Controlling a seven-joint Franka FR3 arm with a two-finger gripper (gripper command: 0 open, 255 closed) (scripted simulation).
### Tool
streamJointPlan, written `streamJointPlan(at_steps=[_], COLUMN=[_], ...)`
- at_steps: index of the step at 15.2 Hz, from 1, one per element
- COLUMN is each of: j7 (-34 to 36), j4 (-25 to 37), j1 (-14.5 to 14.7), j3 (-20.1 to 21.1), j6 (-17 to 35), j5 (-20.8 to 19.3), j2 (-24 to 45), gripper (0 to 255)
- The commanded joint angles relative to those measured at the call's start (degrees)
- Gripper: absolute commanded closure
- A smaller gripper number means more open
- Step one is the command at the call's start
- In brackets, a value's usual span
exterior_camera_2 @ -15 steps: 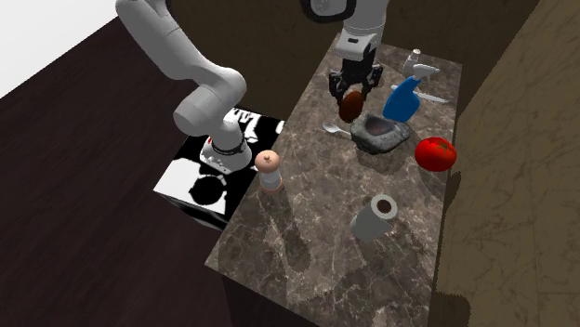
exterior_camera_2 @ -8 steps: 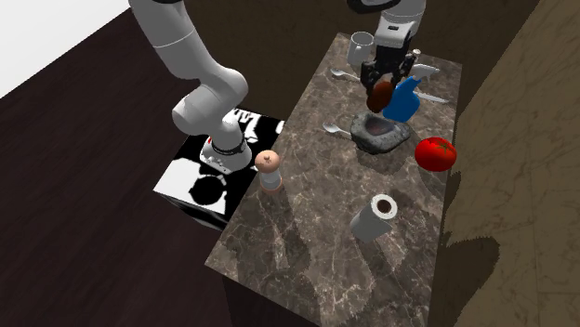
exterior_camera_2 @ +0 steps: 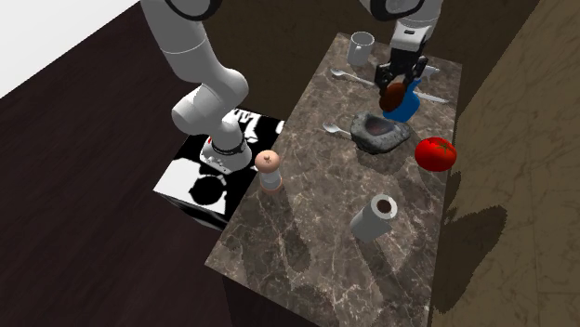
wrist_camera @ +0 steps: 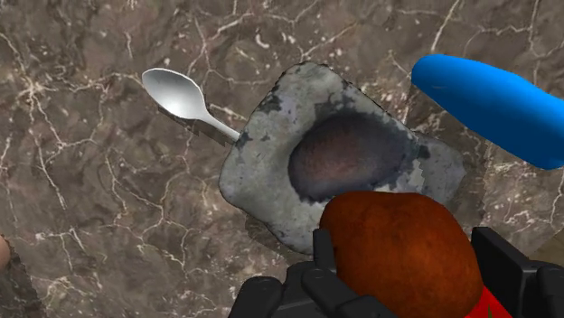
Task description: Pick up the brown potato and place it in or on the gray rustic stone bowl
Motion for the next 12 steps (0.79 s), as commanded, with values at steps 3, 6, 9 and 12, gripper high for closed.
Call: streamJointPlan(at_steps=[3, 6, 9, 12], j7=[0.9, 1.7, 2.7, 3.3], j4=[-2.4, -4.1, -5.6, -6.5], j1=[0.0, 0.0, 0.0, 0.0], j3=[0.3, 0.5, 0.7, 0.8], j6=[3.0, 5.1, 7.3, 8.5], j5=[-0.8, -1.7, -2.7, -3.4], j2=[0.9, 1.7, 2.7, 3.4], gripper=[255, 255, 255, 255])
